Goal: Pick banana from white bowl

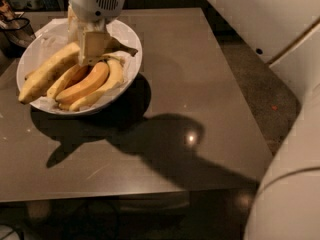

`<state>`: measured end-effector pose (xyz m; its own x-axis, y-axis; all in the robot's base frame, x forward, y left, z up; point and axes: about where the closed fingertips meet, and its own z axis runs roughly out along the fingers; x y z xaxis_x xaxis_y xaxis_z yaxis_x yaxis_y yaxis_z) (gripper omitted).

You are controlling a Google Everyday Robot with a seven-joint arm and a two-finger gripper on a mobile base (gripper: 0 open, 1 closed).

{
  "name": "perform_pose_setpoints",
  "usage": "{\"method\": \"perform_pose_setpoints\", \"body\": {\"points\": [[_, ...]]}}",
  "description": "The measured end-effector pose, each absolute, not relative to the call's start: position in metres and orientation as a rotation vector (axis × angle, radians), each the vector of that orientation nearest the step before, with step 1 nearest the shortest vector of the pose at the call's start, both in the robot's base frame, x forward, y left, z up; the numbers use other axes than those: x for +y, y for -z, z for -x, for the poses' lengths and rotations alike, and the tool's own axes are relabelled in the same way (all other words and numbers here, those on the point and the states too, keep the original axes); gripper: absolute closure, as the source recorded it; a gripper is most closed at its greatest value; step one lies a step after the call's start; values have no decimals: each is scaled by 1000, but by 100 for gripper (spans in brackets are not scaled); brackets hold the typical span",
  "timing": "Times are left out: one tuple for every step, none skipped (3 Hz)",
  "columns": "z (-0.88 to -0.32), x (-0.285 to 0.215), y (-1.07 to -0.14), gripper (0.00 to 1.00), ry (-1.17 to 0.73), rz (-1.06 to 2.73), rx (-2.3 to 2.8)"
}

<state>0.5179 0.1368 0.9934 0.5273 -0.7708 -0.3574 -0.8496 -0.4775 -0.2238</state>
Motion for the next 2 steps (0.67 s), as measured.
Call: {"method": "perform_pose_setpoints", "body": {"points": [[-472,137,-1016,100,-310,2397,1279],[-473,139,-1017,100,-307,2390,1274]]}}
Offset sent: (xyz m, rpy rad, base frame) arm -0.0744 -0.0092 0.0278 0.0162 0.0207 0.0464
